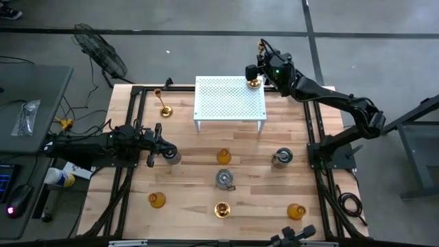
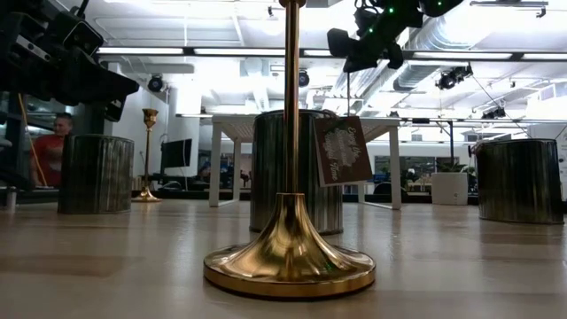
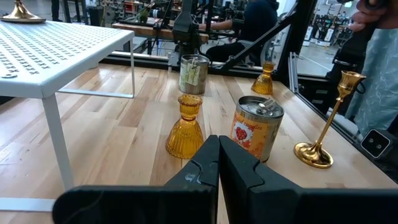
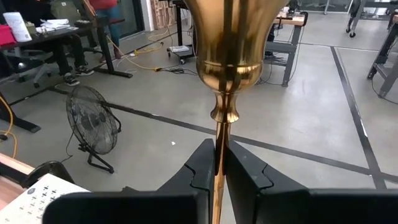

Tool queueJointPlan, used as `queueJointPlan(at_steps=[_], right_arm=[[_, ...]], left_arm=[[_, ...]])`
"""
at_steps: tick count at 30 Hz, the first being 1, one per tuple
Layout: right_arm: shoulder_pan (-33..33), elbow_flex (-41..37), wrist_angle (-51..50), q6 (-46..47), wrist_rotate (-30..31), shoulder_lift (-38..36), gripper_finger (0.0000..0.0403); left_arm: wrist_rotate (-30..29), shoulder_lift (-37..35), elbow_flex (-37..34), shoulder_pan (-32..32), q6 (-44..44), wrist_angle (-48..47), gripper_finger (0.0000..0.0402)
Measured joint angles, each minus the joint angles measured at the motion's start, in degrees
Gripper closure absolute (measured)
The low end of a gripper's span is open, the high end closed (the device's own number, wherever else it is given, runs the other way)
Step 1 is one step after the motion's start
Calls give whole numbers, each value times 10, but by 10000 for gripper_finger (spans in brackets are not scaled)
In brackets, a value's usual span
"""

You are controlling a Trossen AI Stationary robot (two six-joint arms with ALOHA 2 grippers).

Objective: Pick & Place candle stick holders
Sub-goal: Put the top right gold candle holder on the shelf

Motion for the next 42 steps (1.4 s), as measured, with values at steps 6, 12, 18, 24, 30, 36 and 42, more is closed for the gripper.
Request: queueJointPlan(at_steps=[6,12,18,24,30,36,42], right_arm=[[-4,0,4,-2,-5,1,382],[-9,0,8,-3,-20,3,382],[-9,0,8,-4,-26,3,382],[-9,0,8,-4,-26,3,382],[-9,-1,7,-2,-28,3,374],[-9,-2,-1,-2,-30,6,342],[-9,-2,2,-2,-29,5,298]], left_arm=[[0,0,0,0,0,0,402],[0,0,0,0,0,0,402],[0,0,0,0,0,0,402],[0,0,0,0,0,0,402],[0,0,0,0,0,0,402],[0,0,0,0,0,0,402],[0,0,0,0,0,0,402]])
